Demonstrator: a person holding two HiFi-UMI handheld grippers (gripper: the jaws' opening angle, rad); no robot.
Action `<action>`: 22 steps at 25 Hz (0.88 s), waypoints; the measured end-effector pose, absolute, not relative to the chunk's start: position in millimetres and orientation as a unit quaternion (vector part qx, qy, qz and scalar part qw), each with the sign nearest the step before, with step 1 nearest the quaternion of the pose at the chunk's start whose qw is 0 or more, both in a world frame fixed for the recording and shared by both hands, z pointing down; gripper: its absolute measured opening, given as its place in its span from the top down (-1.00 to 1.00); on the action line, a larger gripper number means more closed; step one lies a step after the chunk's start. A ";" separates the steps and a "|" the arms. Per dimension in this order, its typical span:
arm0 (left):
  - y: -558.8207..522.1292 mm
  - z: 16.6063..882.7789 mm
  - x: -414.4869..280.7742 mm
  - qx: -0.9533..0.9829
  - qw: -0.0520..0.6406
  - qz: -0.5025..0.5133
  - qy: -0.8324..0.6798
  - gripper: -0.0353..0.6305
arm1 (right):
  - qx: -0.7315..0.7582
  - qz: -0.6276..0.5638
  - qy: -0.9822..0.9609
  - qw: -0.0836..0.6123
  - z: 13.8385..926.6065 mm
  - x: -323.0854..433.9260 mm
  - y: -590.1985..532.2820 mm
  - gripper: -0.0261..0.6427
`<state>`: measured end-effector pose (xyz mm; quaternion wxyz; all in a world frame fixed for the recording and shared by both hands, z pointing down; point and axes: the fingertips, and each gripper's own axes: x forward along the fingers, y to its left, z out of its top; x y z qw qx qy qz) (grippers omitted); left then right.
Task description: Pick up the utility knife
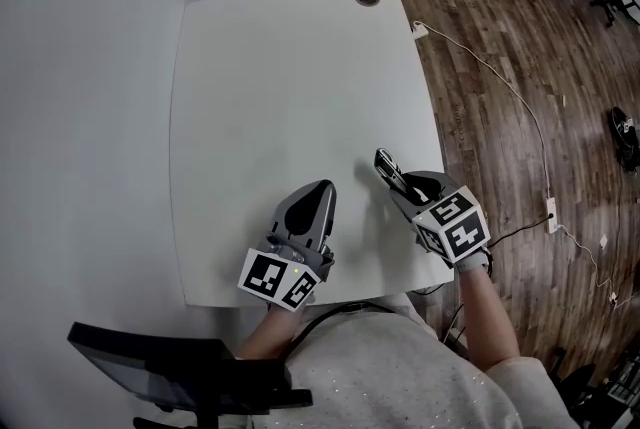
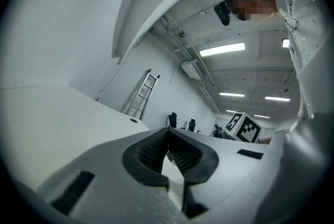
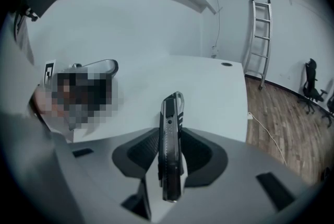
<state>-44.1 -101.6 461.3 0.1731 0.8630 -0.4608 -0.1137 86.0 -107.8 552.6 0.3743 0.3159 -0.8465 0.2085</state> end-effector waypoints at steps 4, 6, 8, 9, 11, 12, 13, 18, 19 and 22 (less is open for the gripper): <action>-100.6 454.9 -39.4 0.866 0.172 -0.112 -0.455 0.87 | 0.328 0.219 -0.849 0.351 538.6 87.4 -109.0 0.53; -99.2 449.8 -36.3 0.868 0.172 -0.111 -0.453 0.87 | 0.332 0.222 -0.851 0.340 530.4 88.5 -108.3 0.53; -98.5 443.7 -34.2 0.869 0.171 -0.111 -0.450 0.87 | 0.336 0.222 -0.853 0.332 521.4 88.6 -108.2 0.53; -98.5 440.7 -34.0 0.870 0.170 -0.111 -0.449 0.87 | 0.337 0.222 -0.855 0.327 516.7 88.1 -108.4 0.53; -98.3 435.7 -33.6 0.872 0.167 -0.110 -0.447 0.87 | 0.340 0.222 -0.857 0.318 508.0 87.6 -108.3 0.53; -98.3 433.8 -33.3 0.872 0.167 -0.110 -0.447 0.87 | 0.342 0.222 -0.857 0.314 503.9 87.7 -108.3 0.53; -98.6 431.8 -33.0 0.872 0.166 -0.109 -0.446 0.87 | 0.344 0.222 -0.858 0.309 499.6 87.8 -108.5 0.53; -105.3 416.7 -34.0 0.876 0.165 -0.109 -0.441 0.87 | 0.351 0.230 -0.862 0.284 474.7 85.5 -114.4 0.53; -105.6 414.0 -33.1 0.876 0.164 -0.108 -0.439 0.87 | 0.353 0.229 -0.862 0.282 470.1 86.3 -114.4 0.53; -109.1 409.0 -30.9 0.879 0.161 -0.107 -0.435 0.87 | 0.356 0.222 -0.864 0.278 458.8 87.5 -116.5 0.53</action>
